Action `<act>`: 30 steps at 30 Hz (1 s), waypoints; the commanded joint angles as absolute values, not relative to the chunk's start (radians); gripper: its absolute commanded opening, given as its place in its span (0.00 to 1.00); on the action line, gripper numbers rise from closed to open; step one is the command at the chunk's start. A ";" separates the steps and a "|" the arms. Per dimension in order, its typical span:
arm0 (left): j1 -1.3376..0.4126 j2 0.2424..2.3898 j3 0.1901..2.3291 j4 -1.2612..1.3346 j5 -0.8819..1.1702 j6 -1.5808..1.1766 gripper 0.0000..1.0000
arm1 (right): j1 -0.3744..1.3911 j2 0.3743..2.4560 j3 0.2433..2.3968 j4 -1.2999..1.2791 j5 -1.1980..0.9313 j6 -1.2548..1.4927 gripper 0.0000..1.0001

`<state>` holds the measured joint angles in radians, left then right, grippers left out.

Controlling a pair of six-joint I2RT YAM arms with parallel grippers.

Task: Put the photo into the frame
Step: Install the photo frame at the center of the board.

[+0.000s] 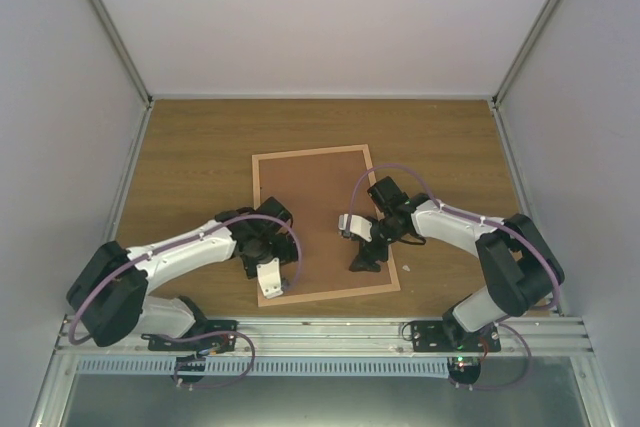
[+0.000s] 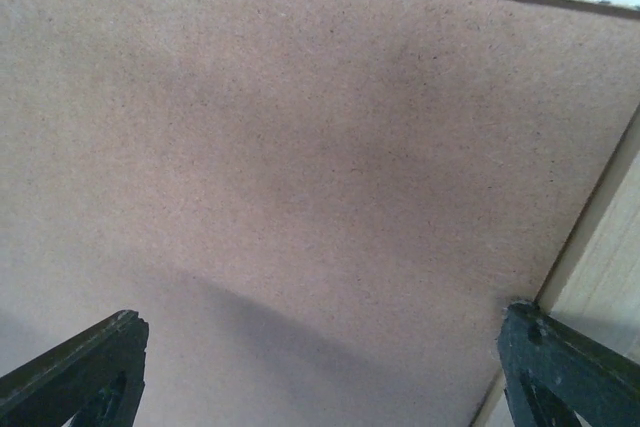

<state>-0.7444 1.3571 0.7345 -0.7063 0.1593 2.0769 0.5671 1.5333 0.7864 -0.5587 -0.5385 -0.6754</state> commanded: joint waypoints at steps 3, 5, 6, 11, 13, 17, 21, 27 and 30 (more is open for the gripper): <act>-0.742 1.368 0.580 -0.610 0.111 2.147 0.95 | 0.565 1.587 0.762 -0.573 -0.489 -0.658 0.93; -0.742 1.365 0.560 -0.587 0.122 2.147 0.95 | 0.566 1.589 0.763 -0.574 -0.491 -0.658 0.93; -0.742 1.368 0.556 -0.576 0.130 2.146 0.95 | 0.565 1.591 0.762 -0.574 -0.491 -0.658 0.93; -0.742 1.398 0.559 -0.535 0.164 2.148 0.95 | 0.566 1.593 0.763 -0.576 -0.490 -0.658 0.93; -0.742 1.422 0.575 -0.537 0.176 2.146 0.95 | 0.565 1.596 0.763 -0.576 -0.489 -0.657 0.93; -0.739 1.466 0.609 -0.548 0.197 2.143 0.95 | 0.565 1.599 0.762 -0.574 -0.491 -0.658 0.93; -0.728 1.506 0.652 -0.582 0.222 2.138 0.95 | 0.565 1.602 0.763 -0.576 -0.493 -0.659 0.93; -0.720 1.557 0.687 -0.600 0.227 2.138 0.95 | 0.565 1.600 0.763 -0.578 -0.497 -0.661 0.93; -0.720 1.576 0.693 -0.566 0.208 2.123 0.93 | 0.565 1.601 0.763 -0.579 -0.498 -0.661 0.93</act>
